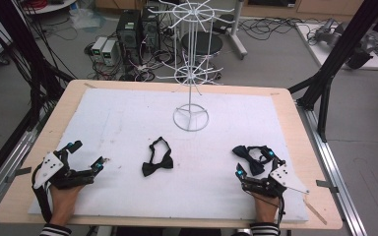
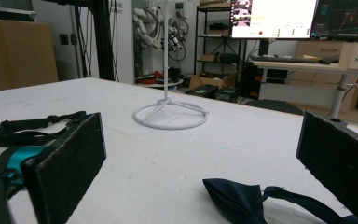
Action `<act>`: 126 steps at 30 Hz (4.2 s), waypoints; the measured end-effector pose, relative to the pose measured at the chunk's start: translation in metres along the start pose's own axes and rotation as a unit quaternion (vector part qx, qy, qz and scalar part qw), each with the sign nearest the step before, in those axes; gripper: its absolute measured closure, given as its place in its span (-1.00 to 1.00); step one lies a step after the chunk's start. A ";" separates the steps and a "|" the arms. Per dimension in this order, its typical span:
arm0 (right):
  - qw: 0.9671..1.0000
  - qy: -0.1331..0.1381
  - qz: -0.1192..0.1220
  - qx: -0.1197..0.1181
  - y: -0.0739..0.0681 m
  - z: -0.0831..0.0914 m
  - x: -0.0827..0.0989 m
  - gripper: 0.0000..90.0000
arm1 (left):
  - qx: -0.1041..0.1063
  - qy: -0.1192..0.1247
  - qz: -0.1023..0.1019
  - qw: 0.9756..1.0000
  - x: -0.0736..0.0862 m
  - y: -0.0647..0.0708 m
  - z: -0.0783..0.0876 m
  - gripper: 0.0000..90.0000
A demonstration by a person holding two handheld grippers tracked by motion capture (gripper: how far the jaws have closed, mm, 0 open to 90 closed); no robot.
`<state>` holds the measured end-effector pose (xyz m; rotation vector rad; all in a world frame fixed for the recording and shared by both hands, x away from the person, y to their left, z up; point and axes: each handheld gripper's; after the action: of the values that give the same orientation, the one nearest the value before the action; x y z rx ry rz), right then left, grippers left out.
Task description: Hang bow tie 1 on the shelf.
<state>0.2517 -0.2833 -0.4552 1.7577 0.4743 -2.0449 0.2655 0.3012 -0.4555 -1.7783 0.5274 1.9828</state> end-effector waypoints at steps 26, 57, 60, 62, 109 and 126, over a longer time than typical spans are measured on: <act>1.000 -0.013 -0.010 0.002 0.002 -0.001 -0.004 -0.99 | -0.003 0.001 -0.001 1.000 0.000 0.001 0.000 -0.96; 0.982 -0.185 0.009 -0.031 0.032 -0.010 -0.069 -0.98 | -0.003 0.003 -0.001 1.000 0.000 0.001 0.001 -0.96; 0.977 -0.211 0.018 -0.035 0.035 -0.014 -0.074 -0.98 | -0.003 0.003 -0.001 1.000 0.000 0.001 0.001 -0.96; 0.973 -0.228 0.021 -0.037 0.037 -0.016 -0.078 -0.98 | -0.003 0.003 -0.001 1.000 0.000 0.001 0.001 -0.96; 0.869 -0.483 0.058 -0.086 0.062 -0.065 -0.064 -0.41 | -0.007 0.002 -0.002 1.000 0.000 0.001 0.001 -0.96; 0.855 -0.510 0.061 -0.071 0.062 -0.073 -0.060 0.16 | -0.008 0.001 -0.003 1.000 0.000 0.001 0.001 -0.96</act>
<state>0.3530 -0.2956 -0.4064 0.4158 0.1468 -2.3927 0.2644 0.3008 -0.4556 -1.7903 0.5083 1.9861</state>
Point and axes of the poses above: each handheld gripper's, and its own axes: z roughly backward along the jaws, x roughly out of its underside, y roughly to its right, and after that the axes turned 8 degrees about -y, right-handed
